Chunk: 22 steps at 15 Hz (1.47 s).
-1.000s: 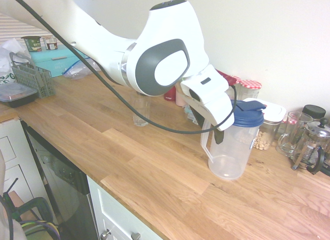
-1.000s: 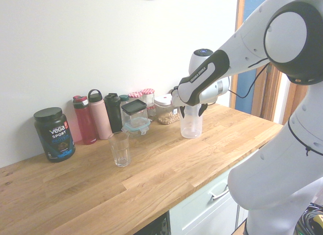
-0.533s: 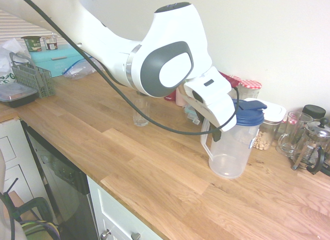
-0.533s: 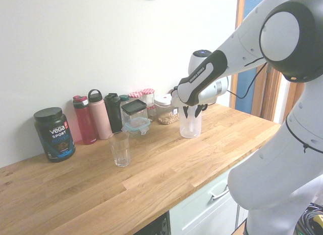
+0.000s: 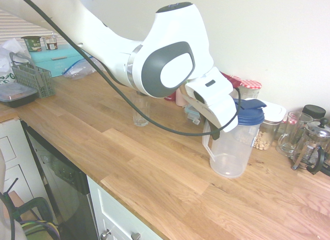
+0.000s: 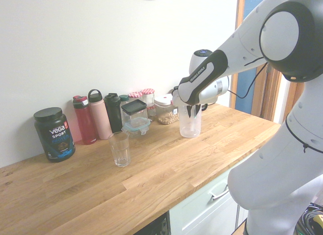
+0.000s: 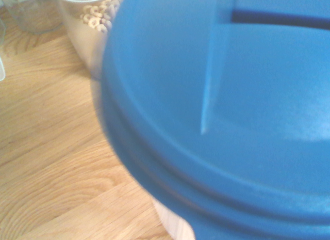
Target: Pour me some water
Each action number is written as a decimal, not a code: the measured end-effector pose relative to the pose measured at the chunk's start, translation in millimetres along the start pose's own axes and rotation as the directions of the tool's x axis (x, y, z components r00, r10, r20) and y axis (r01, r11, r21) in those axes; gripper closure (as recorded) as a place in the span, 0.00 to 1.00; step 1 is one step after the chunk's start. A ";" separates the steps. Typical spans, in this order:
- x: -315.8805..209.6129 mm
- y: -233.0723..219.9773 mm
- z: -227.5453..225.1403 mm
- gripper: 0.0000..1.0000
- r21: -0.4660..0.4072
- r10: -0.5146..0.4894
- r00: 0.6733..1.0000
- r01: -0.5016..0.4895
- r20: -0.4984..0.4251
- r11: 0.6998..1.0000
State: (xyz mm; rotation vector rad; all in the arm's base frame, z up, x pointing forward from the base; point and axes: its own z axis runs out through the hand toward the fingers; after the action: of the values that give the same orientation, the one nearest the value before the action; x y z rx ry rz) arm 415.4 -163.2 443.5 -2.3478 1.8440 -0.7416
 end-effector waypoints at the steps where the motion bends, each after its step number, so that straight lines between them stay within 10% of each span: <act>1: 1.2 0.8 0.0 1.00 0.000 -0.002 1.000 0.002 0.000 1.000; 8: 41.0 1.9 -39.6 1.00 0.018 -0.088 0.986 0.086 0.142 0.996; 12: 33.7 6.0 -89.8 1.00 0.005 -0.304 0.916 0.314 0.260 0.950; 18: -26.7 17.2 -126.1 1.00 0.002 -0.578 0.715 0.628 0.393 0.778; 22: -76.6 -31.9 -135.2 1.00 0.038 -0.738 0.549 0.792 0.392 0.609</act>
State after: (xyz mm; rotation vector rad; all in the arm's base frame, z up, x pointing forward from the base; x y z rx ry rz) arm 376.3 -50.8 548.3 -3.1094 0.6480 -0.1250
